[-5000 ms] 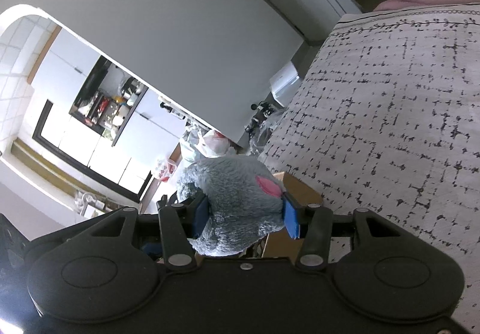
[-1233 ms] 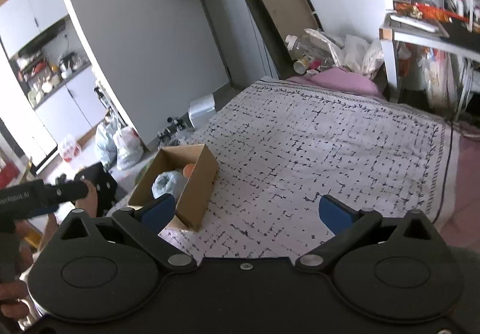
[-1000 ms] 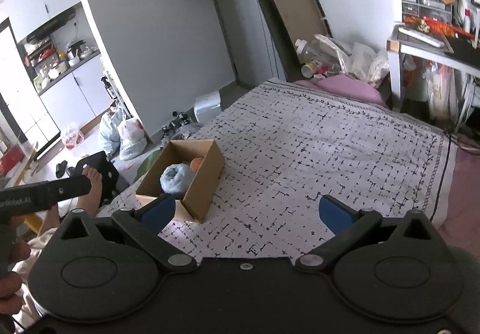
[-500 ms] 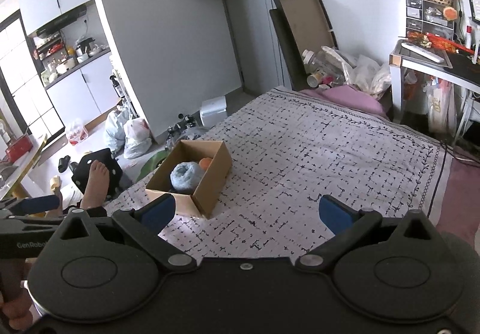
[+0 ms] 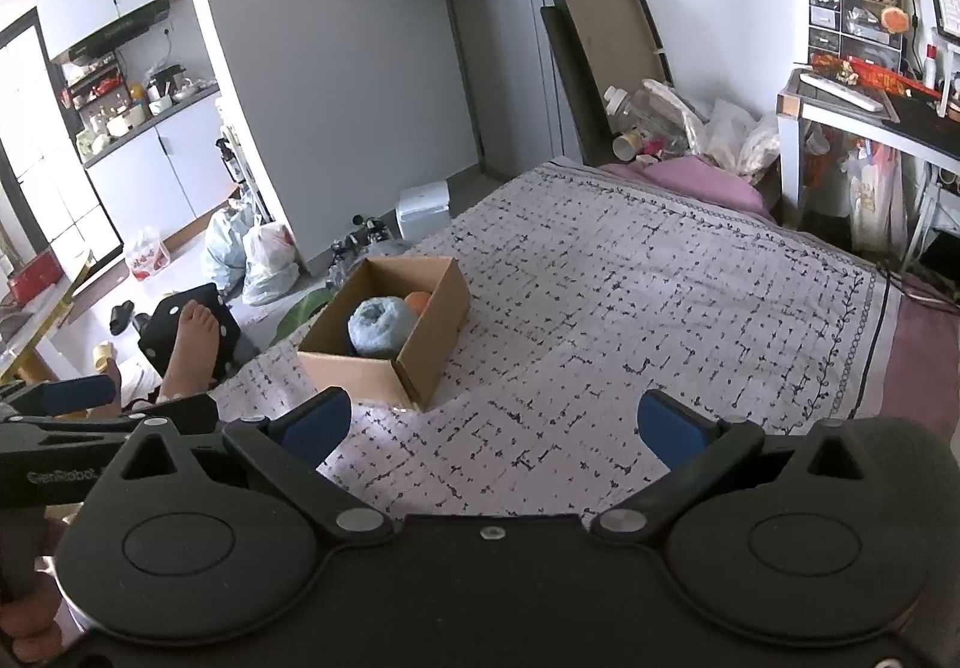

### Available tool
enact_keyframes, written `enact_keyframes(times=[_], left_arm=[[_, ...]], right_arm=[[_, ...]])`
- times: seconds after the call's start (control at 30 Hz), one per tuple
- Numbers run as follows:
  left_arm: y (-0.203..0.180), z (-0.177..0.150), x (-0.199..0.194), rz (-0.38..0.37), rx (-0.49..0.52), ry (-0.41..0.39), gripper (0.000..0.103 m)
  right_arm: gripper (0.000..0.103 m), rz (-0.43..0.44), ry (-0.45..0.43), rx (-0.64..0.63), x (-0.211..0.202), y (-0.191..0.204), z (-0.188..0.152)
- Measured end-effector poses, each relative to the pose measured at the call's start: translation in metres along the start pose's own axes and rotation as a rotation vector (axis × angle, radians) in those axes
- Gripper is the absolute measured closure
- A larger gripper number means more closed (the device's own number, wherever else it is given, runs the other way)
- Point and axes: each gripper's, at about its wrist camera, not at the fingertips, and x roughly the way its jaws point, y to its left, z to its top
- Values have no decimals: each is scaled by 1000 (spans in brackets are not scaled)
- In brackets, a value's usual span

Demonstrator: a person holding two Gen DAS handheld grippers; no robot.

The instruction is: Organize soft objects

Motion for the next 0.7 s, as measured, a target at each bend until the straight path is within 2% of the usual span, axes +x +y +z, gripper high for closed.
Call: enact_keyframes(times=[0.33,0.47,0.7], left_arm=[[2,-5,4,-9,-2,13,0],[4,-4,5,-17,-10,17,0],[4,-5,6,-11,-4,20,0]], right_arm=[[0,-17,14,-13,6,5,-9],[0,5,10,-11,4,7,-8],[0,-40,9,-4,9,5,-11]])
